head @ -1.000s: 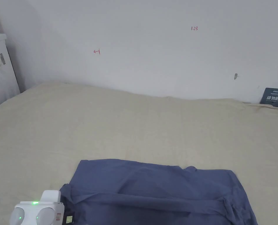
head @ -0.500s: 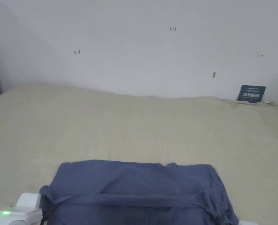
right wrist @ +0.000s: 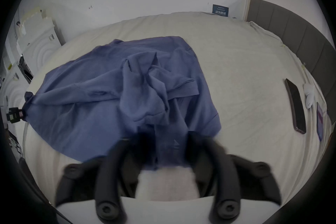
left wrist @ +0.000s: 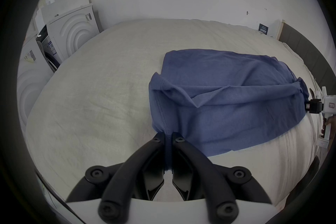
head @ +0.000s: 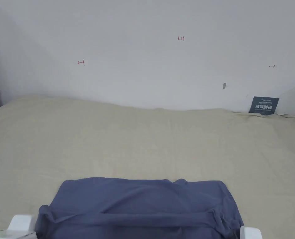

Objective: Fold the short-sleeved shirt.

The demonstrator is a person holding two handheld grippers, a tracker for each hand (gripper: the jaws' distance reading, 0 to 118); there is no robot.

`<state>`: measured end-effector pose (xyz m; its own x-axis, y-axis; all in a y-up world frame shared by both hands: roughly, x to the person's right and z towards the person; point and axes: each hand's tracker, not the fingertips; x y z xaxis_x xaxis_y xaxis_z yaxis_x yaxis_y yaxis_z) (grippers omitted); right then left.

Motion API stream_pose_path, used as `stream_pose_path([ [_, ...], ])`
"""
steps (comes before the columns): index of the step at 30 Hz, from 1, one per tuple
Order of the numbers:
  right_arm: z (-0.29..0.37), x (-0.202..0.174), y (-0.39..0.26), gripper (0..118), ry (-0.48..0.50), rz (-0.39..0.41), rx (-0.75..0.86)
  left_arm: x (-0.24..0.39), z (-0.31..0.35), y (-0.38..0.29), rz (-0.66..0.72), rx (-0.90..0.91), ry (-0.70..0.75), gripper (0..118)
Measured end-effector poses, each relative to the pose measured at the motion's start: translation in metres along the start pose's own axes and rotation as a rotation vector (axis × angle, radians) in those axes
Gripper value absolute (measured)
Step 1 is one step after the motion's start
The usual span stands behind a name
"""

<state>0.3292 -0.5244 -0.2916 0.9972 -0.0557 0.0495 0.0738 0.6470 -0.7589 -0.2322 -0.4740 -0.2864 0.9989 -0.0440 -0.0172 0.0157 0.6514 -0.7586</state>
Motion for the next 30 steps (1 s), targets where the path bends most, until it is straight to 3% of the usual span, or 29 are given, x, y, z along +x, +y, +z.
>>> stream_pose_path([
  [1,0.003,-0.001,0.0,34,0.026,-0.011,0.014,0.0,0.001,0.0,0.004,0.0,-0.001,2],
  [2,0.007,-0.005,0.0,5,0.063,-0.02,0.031,0.0,0.002,-0.001,0.007,0.005,-0.004,2],
  [3,0.01,-0.009,-0.001,5,-0.003,-0.008,0.027,0.001,0.004,-0.002,0.006,0.011,-0.004,2],
  [6,0.021,-0.011,-0.003,5,0.002,0.006,0.055,-0.003,0.009,0.0,0.012,0.03,-0.013,2],
  [9,0.039,-0.005,-0.005,4,0.023,-0.048,0.096,-0.006,0.019,0.002,0.024,0.05,-0.023,2],
  [17,0.098,-0.013,-0.021,4,-0.027,0.0,0.164,-0.016,0.05,-0.008,0.04,0.079,-0.041,2],
  [23,0.13,-0.021,-0.06,4,-0.1,0.019,0.099,-0.014,0.075,-0.043,0.015,0.03,-0.053,2],
  [25,0.133,-0.023,-0.077,4,-0.144,0.064,0.036,-0.013,0.079,-0.06,0.001,-0.015,-0.051,2],
  [30,0.122,-0.023,-0.107,4,-0.191,0.06,-0.019,-0.009,0.072,-0.097,0.008,-0.119,-0.033,2],
])
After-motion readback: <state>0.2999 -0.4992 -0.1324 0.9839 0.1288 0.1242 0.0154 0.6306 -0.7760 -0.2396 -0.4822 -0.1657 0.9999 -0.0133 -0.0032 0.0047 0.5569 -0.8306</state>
